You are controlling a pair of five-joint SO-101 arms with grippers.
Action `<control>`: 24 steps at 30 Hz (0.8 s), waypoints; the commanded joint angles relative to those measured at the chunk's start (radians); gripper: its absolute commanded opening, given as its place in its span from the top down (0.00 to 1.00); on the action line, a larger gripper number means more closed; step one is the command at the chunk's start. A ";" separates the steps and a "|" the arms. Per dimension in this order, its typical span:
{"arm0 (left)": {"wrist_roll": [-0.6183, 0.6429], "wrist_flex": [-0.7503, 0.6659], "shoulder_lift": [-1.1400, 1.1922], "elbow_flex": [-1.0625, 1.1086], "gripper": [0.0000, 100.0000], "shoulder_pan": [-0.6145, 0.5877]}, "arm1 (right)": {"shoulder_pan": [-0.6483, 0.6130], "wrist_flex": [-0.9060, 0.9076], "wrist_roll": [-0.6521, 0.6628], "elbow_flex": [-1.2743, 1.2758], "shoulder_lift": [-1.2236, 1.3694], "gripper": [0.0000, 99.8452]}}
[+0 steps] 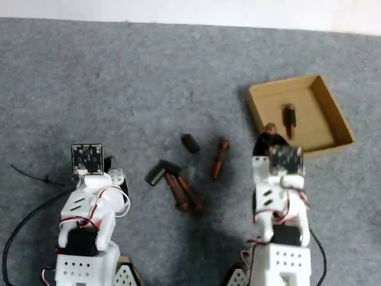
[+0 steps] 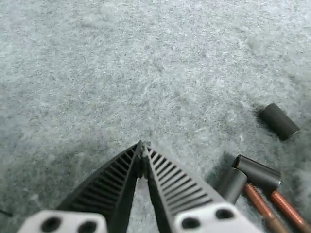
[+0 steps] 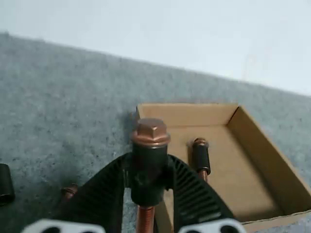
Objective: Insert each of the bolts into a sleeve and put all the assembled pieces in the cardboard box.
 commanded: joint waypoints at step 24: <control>-0.002 -0.058 -0.016 0.007 0.99 -0.007 | 0.122 -0.054 -0.149 -1.010 1.397 0.99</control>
